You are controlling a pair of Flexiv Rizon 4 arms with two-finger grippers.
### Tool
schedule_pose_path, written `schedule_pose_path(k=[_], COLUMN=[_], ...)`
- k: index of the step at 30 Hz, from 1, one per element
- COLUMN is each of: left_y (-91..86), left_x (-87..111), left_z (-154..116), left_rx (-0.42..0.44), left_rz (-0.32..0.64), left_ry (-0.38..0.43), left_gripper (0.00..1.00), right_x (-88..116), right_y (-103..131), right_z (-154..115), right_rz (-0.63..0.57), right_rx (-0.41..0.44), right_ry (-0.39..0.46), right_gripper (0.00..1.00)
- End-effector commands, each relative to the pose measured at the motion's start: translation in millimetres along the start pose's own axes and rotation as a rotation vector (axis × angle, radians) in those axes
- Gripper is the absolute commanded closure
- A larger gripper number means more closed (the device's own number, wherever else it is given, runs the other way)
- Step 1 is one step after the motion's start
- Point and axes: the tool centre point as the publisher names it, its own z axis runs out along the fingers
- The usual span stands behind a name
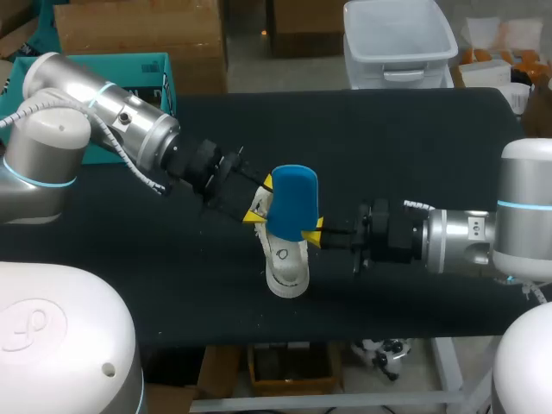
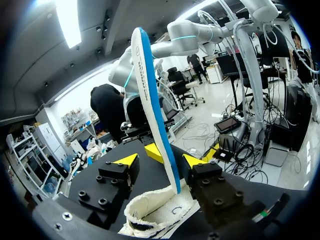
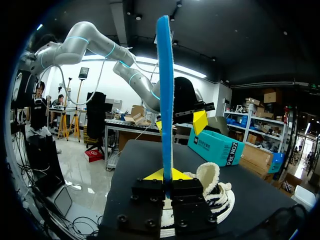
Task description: Open the shoe tongue, take the insole out of the shoe, put the insole back into the shoe, and pack the shoe into the shoebox
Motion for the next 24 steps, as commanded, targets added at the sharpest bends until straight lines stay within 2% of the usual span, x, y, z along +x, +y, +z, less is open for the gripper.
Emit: schedule_pose_path(k=[1,5,7,8,16,17,18,19,20,24], left_y=[3.4,6.1,6.9,7.1,6.8,6.7,6.7,6.7,6.7,7.2], left_x=[-0.1,-1.2,-1.4,-1.3,-0.3,-0.3,-0.2,-0.2,0.2,1.0], left_z=[1,4,6,7,10,10,10,10,11,12], left_rx=[0.007,0.011,0.015,0.015,0.027,0.027,0.028,0.028,0.027,0.028], left_rz=[-0.004,-0.011,-0.015,-0.015,-0.013,-0.012,-0.012,-0.012,-0.011,-0.007], left_ry=[-0.006,-0.007,-0.007,-0.007,0.002,0.002,0.002,0.002,0.004,0.009], left_gripper=[0.47,0.53,0.63,0.64,0.64,0.67,0.76,0.76,1.00,1.00], right_x=[2,1,0,0,-1,-1,-1,-1,-1,-2], right_y=[0,0,0,0,0,0,0,0,-1,-1], right_z=[-2,-2,-2,-2,-2,-2,-2,-2,-2,-1], right_rz=[0.000,-0.001,-0.001,-0.001,-0.002,-0.002,-0.001,-0.001,-0.001,0.008], right_rx=[-0.002,-0.003,-0.005,-0.006,-0.012,-0.013,-0.014,-0.014,-0.015,-0.016], right_ry=[-0.005,-0.001,-0.001,-0.001,-0.002,-0.002,-0.002,-0.002,-0.001,0.005], right_gripper=[1.00,1.00,1.00,1.00,1.00,1.00,1.00,1.00,1.00,1.00])
